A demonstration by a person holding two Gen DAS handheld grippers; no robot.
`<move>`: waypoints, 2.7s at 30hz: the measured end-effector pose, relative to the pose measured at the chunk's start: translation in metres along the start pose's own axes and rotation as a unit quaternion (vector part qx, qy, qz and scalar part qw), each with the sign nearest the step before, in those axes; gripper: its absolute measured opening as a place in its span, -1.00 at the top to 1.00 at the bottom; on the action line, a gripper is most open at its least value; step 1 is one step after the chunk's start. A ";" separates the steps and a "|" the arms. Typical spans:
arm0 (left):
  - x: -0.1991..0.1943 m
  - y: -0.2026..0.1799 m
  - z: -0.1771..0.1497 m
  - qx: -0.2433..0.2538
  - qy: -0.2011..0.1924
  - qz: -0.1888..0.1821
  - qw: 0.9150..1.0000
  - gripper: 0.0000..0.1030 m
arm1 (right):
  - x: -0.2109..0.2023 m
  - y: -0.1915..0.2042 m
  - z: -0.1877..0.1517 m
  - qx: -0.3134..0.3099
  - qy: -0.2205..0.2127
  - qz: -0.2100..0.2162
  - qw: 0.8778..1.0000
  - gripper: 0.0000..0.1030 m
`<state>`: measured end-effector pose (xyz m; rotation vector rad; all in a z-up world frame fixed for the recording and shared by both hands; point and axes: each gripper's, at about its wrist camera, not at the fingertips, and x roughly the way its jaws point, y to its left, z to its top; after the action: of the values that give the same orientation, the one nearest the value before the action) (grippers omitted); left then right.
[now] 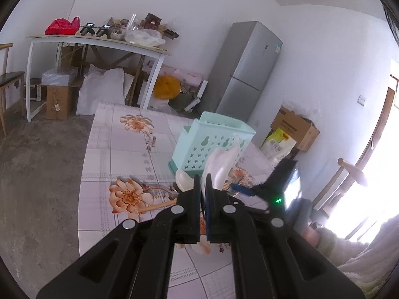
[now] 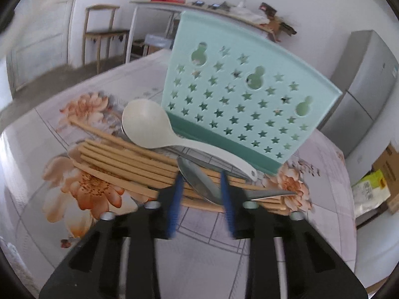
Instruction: Organize utensils
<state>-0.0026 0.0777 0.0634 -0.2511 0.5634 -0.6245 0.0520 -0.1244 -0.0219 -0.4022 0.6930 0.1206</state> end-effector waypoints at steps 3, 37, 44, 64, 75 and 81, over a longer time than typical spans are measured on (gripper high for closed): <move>-0.004 0.000 0.006 -0.001 -0.011 -0.007 1.000 0.95 | -0.002 -0.001 -0.002 0.003 -0.002 -0.001 1.000 0.84; 0.130 -0.054 0.130 0.363 0.209 0.136 0.898 0.93 | -0.097 -0.093 0.007 0.210 -0.122 0.076 0.967 0.97; 0.170 -0.043 0.160 0.279 0.233 0.110 0.925 0.87 | -0.099 -0.097 0.006 0.218 -0.123 0.073 0.965 0.97; 0.116 0.023 0.118 -0.015 0.039 0.070 0.997 -0.30 | -0.161 -0.160 0.047 0.268 -0.231 0.099 0.930 0.97; 0.100 0.039 0.005 -0.042 0.095 0.127 0.986 -0.57 | -0.156 -0.178 0.107 0.285 -0.299 0.188 0.891 0.97; 0.089 0.030 -0.019 -0.022 0.093 0.134 0.986 -0.73 | -0.118 -0.166 0.119 0.277 -0.283 0.172 0.902 0.97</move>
<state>0.0604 0.0460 -0.0014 -0.1553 0.7774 -0.3758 0.0718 -0.2259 0.1899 0.3093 0.1892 0.3493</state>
